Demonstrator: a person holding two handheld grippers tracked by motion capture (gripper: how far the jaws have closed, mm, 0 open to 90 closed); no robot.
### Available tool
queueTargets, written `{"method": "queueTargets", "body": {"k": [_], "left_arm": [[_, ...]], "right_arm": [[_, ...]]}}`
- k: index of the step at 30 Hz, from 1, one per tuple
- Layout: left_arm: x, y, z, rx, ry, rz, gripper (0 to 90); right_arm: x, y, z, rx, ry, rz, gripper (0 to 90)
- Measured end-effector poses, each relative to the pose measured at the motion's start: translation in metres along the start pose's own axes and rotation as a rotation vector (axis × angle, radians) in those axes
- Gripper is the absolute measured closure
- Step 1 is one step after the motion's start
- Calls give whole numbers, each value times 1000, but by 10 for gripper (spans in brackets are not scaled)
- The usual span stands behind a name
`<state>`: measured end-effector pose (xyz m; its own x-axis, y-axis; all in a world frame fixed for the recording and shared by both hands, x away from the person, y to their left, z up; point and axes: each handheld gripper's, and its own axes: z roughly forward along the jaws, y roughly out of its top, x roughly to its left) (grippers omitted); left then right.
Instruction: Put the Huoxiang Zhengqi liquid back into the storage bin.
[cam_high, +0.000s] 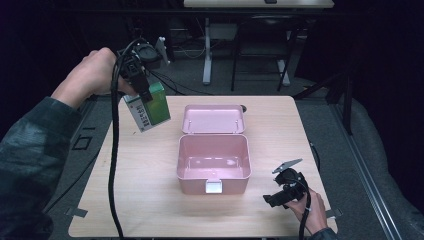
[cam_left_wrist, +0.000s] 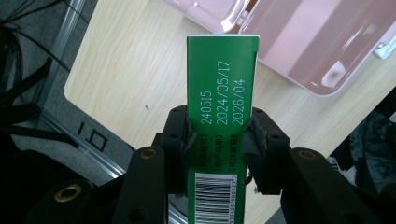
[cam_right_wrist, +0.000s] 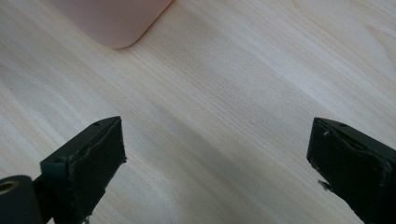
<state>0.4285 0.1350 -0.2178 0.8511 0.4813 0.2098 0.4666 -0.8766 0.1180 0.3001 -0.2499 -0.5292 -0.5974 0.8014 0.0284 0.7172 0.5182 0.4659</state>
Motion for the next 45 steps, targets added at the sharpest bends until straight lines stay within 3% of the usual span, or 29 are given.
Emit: {"method": "queueTargets", "body": {"k": [27, 35, 40, 45], "left_arm": [[-27, 43, 7, -53, -81, 113, 638], [-37, 55, 17, -65, -97, 142, 639], [-48, 62, 25, -40, -104, 182, 639], [-54, 68, 30, -45, -112, 195, 638]], "right_arm": [[0, 0, 2, 16, 2, -8, 36], [0, 0, 1, 13, 6, -6, 36], [0, 0, 1, 8, 10, -3, 36], [0, 0, 1, 17, 11, -2, 37]]}}
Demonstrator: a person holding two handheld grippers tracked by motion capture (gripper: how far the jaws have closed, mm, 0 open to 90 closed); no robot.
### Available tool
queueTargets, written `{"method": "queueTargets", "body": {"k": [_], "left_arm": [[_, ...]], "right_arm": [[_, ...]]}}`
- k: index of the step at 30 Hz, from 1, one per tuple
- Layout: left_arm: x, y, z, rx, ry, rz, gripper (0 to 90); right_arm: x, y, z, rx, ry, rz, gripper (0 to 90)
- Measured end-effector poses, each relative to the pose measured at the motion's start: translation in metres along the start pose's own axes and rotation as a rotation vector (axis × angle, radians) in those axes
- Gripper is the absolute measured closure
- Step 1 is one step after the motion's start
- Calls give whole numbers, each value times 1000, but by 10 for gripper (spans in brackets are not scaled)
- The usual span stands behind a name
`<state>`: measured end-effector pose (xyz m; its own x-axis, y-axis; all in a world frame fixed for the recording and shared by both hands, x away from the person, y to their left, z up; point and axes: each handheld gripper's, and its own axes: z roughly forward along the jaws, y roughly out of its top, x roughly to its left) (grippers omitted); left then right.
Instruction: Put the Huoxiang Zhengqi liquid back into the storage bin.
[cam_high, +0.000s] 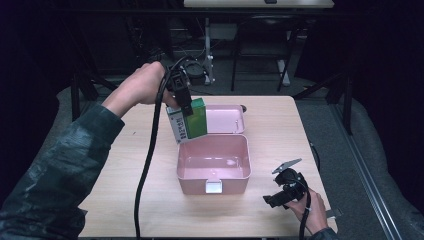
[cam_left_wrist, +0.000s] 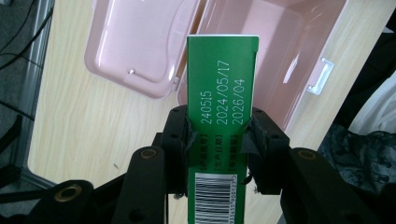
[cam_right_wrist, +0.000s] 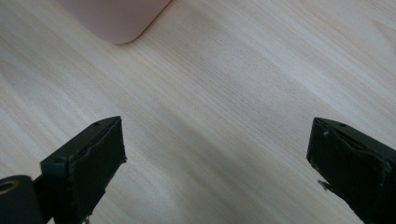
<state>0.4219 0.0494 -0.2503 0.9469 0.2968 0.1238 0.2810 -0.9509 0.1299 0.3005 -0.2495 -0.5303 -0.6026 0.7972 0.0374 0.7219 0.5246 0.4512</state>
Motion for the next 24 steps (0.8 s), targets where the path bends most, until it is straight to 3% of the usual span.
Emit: {"method": "queueTargets", "body": {"k": [12, 24], "left_arm": [[-12, 13, 17, 1, -40, 50, 639], [-18, 16, 33, 5, -70, 66, 639]], "right_arm": [[-1, -1, 1, 0, 1, -10, 34], [0, 0, 1, 9, 5, -7, 34]]}}
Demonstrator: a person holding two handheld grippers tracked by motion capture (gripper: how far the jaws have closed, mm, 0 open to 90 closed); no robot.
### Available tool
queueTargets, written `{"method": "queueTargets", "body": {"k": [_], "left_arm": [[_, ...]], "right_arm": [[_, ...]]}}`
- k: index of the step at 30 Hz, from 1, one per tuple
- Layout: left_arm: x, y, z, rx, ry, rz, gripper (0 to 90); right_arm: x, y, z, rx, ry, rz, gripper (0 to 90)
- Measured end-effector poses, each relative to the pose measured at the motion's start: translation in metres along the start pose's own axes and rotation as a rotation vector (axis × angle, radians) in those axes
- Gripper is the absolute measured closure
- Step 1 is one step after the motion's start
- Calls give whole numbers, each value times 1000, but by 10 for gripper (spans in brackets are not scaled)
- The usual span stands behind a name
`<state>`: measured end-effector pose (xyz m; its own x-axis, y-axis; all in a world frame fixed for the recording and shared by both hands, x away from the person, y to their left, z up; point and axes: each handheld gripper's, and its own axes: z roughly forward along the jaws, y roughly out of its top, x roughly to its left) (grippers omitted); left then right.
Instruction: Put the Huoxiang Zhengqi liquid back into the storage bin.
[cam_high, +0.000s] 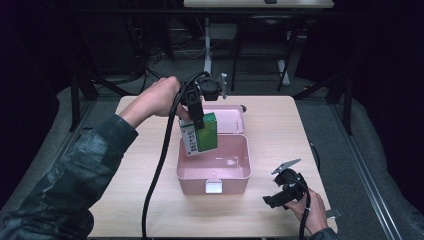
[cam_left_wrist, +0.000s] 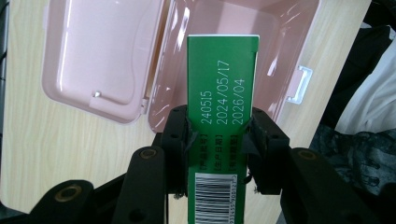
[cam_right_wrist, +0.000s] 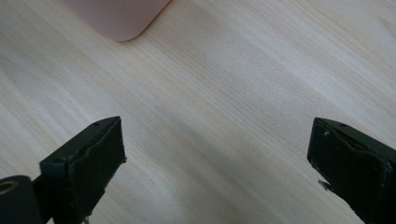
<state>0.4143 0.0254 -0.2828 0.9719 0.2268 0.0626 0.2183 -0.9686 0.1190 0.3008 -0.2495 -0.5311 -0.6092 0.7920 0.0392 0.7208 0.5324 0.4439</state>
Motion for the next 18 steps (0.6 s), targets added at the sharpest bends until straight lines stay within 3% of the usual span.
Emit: {"method": "queueTargets", "body": {"k": [18], "left_arm": [[-6, -4, 28, 6, -41, 24, 639]], "right_arm": [[0, 0, 0, 8, 0, -1, 34]]}}
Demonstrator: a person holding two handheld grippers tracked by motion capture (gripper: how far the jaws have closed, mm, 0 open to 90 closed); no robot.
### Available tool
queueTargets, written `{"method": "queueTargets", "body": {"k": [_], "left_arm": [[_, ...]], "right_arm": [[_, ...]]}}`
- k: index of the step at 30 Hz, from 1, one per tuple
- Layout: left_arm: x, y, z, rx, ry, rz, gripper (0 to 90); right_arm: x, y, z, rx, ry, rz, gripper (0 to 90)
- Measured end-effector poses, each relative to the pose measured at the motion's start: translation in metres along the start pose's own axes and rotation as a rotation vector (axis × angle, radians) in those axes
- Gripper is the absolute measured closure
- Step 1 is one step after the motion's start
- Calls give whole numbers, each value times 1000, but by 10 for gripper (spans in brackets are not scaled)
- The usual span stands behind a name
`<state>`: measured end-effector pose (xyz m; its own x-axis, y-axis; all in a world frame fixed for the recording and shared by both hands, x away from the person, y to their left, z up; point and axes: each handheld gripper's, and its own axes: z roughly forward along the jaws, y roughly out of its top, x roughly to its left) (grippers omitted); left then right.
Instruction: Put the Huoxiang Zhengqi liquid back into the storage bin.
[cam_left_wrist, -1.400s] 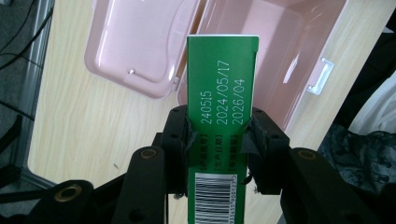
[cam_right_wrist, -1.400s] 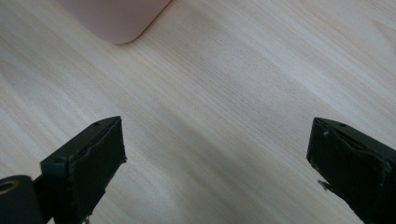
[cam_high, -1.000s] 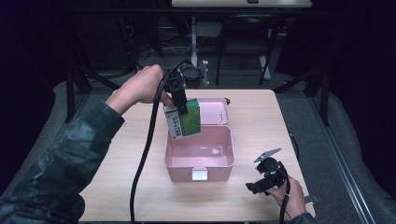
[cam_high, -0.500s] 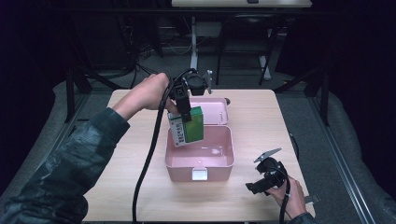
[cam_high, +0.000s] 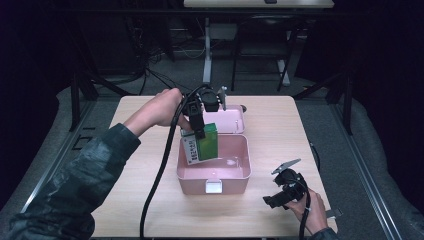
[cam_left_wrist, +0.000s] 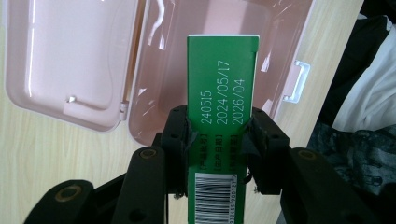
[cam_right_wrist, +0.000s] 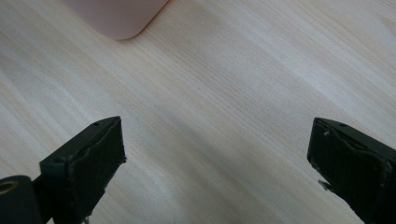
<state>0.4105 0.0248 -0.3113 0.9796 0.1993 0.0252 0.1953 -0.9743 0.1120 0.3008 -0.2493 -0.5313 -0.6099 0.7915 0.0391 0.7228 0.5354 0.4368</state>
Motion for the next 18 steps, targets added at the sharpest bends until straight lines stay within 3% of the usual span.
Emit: {"method": "queueTargets", "body": {"k": [13, 18], "left_arm": [[-5, -3, 21, 20, -20, 11, 639], [-5, -6, 28, 5, -38, 7, 639]], "right_arm": [[-1, 0, 0, 5, -1, -3, 35], [-1, 0, 0, 9, 2, -6, 35]]}}
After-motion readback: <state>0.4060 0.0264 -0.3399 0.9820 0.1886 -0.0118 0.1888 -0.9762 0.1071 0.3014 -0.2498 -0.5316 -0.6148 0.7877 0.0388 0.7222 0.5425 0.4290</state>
